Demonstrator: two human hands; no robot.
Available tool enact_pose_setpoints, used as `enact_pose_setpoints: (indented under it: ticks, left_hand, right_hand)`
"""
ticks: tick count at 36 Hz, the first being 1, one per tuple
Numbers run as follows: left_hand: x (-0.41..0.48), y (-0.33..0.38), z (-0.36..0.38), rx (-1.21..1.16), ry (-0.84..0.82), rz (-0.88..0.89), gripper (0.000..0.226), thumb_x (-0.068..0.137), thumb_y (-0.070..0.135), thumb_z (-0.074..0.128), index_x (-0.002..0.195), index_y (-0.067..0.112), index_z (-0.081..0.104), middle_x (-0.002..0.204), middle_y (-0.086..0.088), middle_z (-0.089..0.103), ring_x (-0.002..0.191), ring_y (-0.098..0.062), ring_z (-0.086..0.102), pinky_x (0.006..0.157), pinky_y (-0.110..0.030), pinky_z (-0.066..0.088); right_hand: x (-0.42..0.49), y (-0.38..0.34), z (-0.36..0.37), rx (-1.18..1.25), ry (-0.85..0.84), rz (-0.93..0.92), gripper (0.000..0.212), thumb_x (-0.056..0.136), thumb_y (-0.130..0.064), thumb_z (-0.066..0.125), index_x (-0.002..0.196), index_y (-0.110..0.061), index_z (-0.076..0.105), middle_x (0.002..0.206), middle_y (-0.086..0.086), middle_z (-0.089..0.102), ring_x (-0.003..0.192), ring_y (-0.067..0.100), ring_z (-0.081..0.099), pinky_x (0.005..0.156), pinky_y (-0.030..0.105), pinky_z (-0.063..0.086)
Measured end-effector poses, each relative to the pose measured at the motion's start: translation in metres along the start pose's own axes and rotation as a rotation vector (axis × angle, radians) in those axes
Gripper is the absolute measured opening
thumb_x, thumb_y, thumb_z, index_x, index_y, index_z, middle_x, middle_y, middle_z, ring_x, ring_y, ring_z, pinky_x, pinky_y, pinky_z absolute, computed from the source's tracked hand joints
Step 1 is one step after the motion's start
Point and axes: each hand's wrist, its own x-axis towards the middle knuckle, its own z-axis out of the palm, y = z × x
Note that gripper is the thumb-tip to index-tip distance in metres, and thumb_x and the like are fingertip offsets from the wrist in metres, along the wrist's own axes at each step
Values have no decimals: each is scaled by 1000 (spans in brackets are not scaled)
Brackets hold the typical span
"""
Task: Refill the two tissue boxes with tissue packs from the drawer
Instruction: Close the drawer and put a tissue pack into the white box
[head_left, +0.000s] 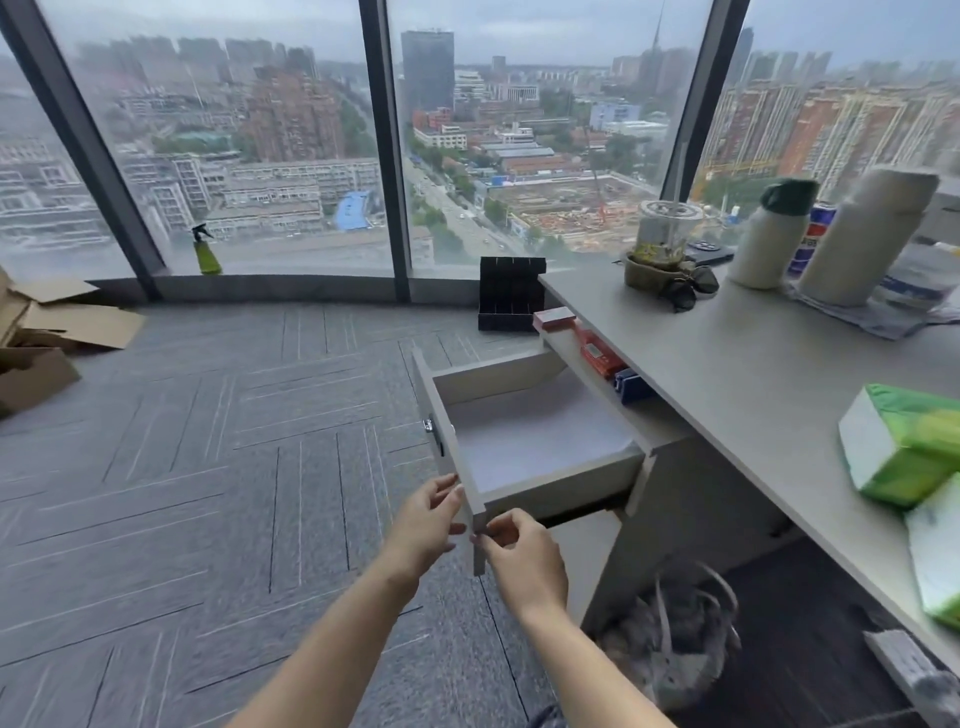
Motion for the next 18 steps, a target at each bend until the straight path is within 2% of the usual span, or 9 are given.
enact_pose_setpoints:
  ticks: [5, 10, 15, 18]
  left_hand:
    - [8, 1, 2, 21, -30, -11, 31, 99, 39, 43, 125, 26, 55, 121, 3, 62, 97, -20, 64, 70, -30, 47]
    - [17, 7, 8, 28, -100, -9, 27, 98, 44, 40, 116, 34, 58, 118, 10, 63, 102, -18, 63, 76, -32, 45]
    - [24, 11, 33, 6, -168, -2, 26, 97, 45, 41, 119, 38, 53, 123, 10, 61, 102, -17, 62, 77, -32, 44]
    - [30, 16, 50, 18, -214, 0, 30, 98, 43, 41, 126, 39, 49, 127, 6, 58, 104, -16, 61, 80, -33, 44]
  right_hand:
    - [6, 9, -4, 64, 10, 27, 15, 76, -43, 73, 78, -29, 67, 74, -16, 70, 73, -3, 61, 58, 22, 45]
    - [16, 22, -8, 126, 56, 64, 12, 76, -41, 73, 74, -30, 70, 72, -16, 72, 73, 0, 65, 68, 28, 54]
    - [25, 37, -19, 218, 157, 113, 8, 76, -36, 74, 71, -30, 71, 68, -17, 72, 70, 2, 66, 69, 31, 55]
    - [31, 46, -25, 399, 178, 150, 5, 76, -26, 76, 73, -25, 73, 69, -10, 74, 73, 8, 70, 74, 37, 58]
